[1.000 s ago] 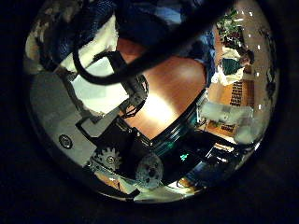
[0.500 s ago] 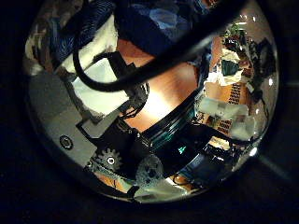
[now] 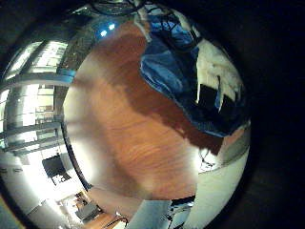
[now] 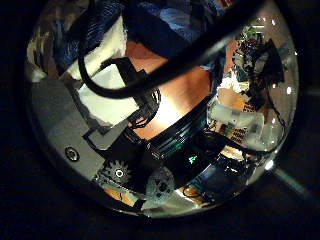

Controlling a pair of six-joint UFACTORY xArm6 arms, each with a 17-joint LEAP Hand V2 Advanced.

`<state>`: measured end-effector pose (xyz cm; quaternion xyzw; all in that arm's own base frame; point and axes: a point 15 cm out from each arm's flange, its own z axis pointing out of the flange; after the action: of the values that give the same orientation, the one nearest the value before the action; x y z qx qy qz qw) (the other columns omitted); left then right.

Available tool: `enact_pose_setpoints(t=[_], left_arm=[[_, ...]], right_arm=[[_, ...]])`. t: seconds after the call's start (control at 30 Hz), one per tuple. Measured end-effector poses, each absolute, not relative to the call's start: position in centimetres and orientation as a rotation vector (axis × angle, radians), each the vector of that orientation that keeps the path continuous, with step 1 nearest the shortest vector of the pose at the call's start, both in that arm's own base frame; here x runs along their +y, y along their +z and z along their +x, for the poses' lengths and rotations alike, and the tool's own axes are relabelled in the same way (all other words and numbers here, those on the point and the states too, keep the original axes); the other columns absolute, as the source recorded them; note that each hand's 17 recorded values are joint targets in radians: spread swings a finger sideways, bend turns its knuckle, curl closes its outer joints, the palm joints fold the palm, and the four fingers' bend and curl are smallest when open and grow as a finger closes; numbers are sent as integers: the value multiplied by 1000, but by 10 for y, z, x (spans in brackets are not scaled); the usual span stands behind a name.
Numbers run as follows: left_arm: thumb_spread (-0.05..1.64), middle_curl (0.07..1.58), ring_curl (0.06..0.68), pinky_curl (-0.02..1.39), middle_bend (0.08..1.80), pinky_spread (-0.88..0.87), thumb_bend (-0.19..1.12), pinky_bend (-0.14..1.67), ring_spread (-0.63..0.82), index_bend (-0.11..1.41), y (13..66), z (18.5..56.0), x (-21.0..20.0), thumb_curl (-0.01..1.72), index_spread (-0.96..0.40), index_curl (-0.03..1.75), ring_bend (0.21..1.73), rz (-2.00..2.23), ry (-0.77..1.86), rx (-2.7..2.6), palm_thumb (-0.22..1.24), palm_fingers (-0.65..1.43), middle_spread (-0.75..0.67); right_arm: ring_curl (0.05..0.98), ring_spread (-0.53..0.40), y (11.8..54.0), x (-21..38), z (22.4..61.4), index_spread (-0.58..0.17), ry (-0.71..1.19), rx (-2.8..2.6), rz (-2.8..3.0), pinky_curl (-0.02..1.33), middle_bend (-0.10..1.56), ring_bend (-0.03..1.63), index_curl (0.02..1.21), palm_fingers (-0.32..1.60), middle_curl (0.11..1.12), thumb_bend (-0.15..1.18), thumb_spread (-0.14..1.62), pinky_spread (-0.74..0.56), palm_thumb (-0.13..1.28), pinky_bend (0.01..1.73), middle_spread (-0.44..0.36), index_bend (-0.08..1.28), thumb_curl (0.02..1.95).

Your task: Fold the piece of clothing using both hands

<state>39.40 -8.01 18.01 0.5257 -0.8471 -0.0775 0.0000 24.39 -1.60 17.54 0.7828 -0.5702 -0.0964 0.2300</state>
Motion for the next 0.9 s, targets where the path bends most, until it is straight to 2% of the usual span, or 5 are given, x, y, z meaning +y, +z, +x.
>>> enact_pose_setpoints(t=[0.4, 0.57, 0.7, 0.77, 0.9], left_arm=[[1113, 781, 523, 773, 1173, -634, -18, 1006, -428, 902, 189, 393, -79, 485, -579, 884, 1324, 1654, -254, -2651, 624, 1141, -425], [1115, 779, 521, 777, 1172, -635, -20, 1004, -427, 898, 195, 393, -78, 485, -580, 890, 1325, 1652, -258, -2648, 618, 1141, -424], [1116, 779, 520, 780, 1174, -636, -18, 1003, -427, 886, 199, 389, -72, 487, -584, 895, 1328, 1645, -275, -2636, 615, 1138, -424], [1117, 778, 519, 781, 1175, -636, -18, 1003, -427, 883, 201, 386, -69, 488, -586, 898, 1328, 1637, -286, -2631, 614, 1139, -423], [1121, 778, 518, 783, 1176, -638, -18, 998, -426, 878, 202, 382, -64, 487, -591, 904, 1330, 1634, -297, -2616, 609, 1137, -423]], right_arm=[[367, -245, 141, -14, 253, -279, -276, -1522, 2137, 281, 426, 834, 261, 361, 439, -8, 1007, 121, 659, 428, -157, 162, 372], [406, -349, 134, -28, 256, -331, -227, -1470, 2088, 332, 483, 946, 250, 685, 483, -4, 968, -266, 775, 739, -247, 134, 412], [462, -382, 132, -32, 264, -412, -176, -1470, 2089, 398, 579, 1041, 292, 997, 558, -5, 937, -475, 872, 931, -323, 222, 447], [489, -367, 129, -29, 275, -449, -138, -1487, 2124, 435, 663, 1057, 352, 1189, 612, -9, 929, -479, 900, 981, -337, 357, 460], [544, -331, 136, -20, 306, -465, -7, -1569, 2221, 511, 829, 1101, 496, 1285, 711, -9, 917, -424, 950, 1096, -330, 625, 483]])
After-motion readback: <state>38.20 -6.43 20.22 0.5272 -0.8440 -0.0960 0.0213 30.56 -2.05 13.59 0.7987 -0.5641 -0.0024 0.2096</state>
